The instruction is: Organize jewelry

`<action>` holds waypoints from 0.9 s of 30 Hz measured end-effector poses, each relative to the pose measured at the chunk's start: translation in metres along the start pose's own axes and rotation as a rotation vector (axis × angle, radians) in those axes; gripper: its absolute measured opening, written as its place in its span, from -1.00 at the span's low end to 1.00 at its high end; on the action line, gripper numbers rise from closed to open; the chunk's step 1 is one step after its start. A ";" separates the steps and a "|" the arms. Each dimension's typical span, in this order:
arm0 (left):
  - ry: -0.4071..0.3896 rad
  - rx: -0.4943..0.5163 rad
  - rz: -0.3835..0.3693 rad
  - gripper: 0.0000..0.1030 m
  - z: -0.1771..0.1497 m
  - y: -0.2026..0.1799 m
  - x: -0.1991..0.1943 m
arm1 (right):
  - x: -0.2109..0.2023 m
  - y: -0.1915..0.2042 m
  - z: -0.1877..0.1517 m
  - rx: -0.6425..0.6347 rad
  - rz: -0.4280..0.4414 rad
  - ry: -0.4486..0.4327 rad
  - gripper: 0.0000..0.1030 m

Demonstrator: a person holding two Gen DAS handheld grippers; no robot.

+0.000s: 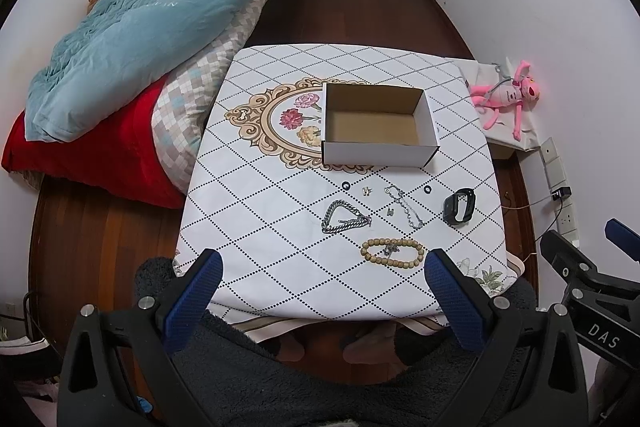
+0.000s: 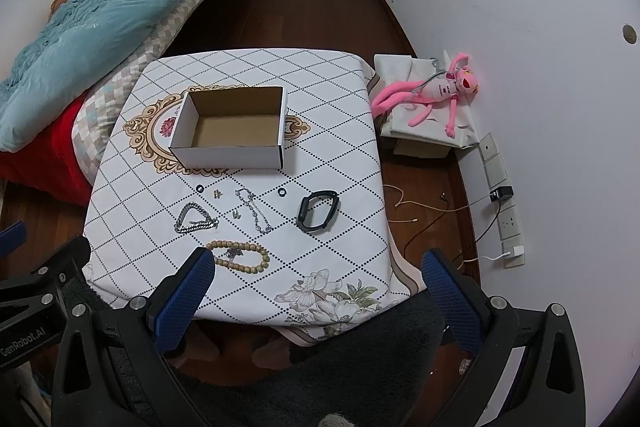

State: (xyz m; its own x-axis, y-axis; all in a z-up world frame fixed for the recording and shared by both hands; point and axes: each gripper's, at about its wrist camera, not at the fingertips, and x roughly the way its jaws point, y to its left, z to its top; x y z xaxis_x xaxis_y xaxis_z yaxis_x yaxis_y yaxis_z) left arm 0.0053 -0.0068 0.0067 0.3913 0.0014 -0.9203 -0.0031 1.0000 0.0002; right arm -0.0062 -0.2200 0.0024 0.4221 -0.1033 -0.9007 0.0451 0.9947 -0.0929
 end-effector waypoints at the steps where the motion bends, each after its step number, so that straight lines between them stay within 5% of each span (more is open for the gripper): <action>1: -0.001 0.000 0.001 1.00 0.000 0.000 0.000 | 0.000 0.000 0.000 0.000 0.002 0.001 1.00; 27: -0.011 0.002 -0.001 1.00 0.000 -0.001 -0.005 | -0.003 -0.004 0.002 0.002 0.003 -0.002 1.00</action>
State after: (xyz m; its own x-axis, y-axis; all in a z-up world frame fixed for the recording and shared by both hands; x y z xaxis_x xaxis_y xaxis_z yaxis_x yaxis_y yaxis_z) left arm 0.0033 -0.0080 0.0112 0.4013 0.0008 -0.9159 -0.0010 1.0000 0.0004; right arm -0.0055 -0.2231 0.0067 0.4244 -0.1006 -0.8999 0.0455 0.9949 -0.0897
